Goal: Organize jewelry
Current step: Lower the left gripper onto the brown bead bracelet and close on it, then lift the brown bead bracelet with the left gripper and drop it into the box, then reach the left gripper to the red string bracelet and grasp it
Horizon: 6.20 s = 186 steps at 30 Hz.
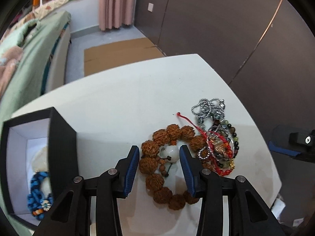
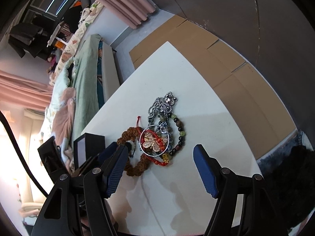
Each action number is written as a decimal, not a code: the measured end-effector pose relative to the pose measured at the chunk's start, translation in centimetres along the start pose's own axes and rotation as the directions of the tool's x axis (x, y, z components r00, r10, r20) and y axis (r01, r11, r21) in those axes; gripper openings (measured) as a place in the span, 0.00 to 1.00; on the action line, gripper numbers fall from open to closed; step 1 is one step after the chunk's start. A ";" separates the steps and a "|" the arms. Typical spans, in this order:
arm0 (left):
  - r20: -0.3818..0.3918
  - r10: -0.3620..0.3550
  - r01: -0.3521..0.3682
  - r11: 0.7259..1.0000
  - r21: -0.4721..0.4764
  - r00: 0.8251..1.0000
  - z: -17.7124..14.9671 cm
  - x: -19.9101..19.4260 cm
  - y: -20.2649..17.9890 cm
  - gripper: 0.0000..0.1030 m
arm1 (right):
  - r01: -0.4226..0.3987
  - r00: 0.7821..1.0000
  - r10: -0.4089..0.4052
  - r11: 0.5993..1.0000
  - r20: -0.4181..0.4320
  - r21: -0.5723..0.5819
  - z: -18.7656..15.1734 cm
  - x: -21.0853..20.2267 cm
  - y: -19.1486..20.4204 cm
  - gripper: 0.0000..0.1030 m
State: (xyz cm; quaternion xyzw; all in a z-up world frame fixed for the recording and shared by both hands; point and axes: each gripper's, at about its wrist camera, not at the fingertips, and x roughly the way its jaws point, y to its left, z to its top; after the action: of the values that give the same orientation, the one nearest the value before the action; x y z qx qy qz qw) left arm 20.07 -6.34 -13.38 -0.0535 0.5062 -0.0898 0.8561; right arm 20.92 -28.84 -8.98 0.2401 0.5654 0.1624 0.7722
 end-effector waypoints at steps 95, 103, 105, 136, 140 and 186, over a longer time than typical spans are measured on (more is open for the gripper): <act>0.287 0.070 0.067 0.895 -0.441 0.955 -2.2 -16.0 16.5 0.66 | -0.217 0.974 0.226 0.952 0.015 -0.215 -3.6 5.6 13.7 0.50; 0.337 0.098 0.077 0.879 -0.471 0.936 -2.3 -16.9 17.5 0.66 | -0.349 0.935 0.353 0.915 -0.014 -0.201 -4.0 7.4 16.6 0.50; 0.345 0.094 0.090 0.872 -0.481 0.934 -2.4 -16.9 17.8 0.66 | -0.387 0.921 0.390 0.902 -0.027 -0.191 -4.1 8.4 17.5 0.50; 0.305 -0.015 0.097 0.962 -0.255 0.952 -0.3 -12.2 7.7 0.66 | -0.140 0.983 0.151 0.984 0.105 -0.107 -0.7 1.2 7.2 0.78; 0.282 -0.044 0.109 0.970 -0.219 0.958 -0.1 -10.9 5.8 0.66 | -0.082 0.990 0.091 0.993 0.105 -0.082 -0.4 0.4 5.3 0.82; 0.045 -0.097 0.090 0.985 0.147 0.994 -3.7 0.1 -8.6 0.13 | 0.041 0.998 -0.045 0.997 0.050 0.065 1.0 -3.5 -4.4 0.82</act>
State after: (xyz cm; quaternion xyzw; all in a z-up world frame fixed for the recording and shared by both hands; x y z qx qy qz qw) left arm 16.06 -14.75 -13.69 -0.0173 0.4728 -0.1649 0.8654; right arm 20.72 -34.49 -8.40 0.2565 0.5551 0.1215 0.7819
